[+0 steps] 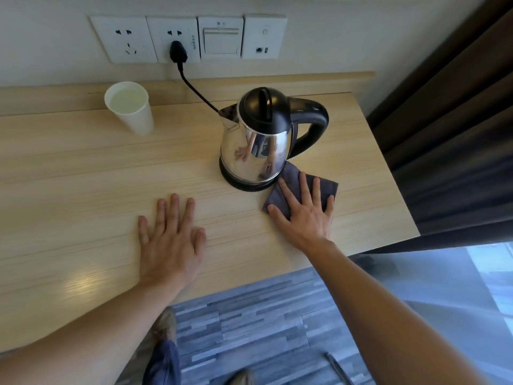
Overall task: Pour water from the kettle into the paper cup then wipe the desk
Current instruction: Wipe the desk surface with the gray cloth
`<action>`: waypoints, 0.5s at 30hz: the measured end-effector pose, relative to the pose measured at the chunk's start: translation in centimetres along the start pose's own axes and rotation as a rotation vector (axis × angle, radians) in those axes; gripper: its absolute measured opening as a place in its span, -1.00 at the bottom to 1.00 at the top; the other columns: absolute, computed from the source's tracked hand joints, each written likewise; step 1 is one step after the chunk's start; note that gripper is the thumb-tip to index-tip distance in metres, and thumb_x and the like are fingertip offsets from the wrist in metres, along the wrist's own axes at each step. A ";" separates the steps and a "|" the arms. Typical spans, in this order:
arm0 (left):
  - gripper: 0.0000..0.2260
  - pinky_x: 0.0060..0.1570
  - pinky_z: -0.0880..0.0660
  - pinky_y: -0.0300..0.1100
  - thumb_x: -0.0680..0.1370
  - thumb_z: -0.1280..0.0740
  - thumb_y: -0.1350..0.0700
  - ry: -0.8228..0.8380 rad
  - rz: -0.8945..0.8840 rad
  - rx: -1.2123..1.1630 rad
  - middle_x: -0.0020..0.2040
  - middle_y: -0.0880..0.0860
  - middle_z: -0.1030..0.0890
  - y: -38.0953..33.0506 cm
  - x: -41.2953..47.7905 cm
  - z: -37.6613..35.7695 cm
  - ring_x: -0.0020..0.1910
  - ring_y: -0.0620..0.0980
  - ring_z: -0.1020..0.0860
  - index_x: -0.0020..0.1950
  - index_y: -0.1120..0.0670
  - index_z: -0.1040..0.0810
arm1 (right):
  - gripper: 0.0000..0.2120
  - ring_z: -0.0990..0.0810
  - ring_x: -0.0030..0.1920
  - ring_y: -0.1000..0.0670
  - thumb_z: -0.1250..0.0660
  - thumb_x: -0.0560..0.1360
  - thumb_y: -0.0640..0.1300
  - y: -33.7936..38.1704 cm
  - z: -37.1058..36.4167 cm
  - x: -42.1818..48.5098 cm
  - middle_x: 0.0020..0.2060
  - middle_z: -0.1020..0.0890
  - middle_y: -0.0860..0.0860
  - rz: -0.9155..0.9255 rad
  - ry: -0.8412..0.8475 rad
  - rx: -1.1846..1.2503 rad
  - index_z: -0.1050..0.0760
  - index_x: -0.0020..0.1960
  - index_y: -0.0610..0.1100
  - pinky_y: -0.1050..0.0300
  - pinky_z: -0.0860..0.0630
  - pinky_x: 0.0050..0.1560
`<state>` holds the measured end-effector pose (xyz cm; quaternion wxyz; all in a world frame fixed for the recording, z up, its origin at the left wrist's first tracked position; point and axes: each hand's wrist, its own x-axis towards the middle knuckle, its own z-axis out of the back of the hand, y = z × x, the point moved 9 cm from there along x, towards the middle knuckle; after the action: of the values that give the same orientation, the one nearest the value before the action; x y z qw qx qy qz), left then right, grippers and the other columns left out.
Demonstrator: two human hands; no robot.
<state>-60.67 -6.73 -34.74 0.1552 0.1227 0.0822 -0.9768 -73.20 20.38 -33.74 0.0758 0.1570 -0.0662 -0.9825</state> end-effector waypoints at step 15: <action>-0.41 0.62 0.20 0.28 0.67 0.14 -0.18 -0.015 -0.003 -0.066 0.73 0.01 0.14 0.0 0.0 0.4 0.70 0.08 0.16 0.70 -0.12 0.15 | -0.32 0.30 0.66 -0.09 -0.01 0.55 0.48 10.2 -5.4 -12.6 0.69 0.12 0.09 0.162 -0.067 0.073 0.05 0.62 0.37 -0.36 0.24 0.57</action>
<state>-60.76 -6.83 -34.39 0.1585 0.1100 0.1136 -0.9746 -58.38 11.96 -33.48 0.1470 0.1208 -0.1171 -0.9747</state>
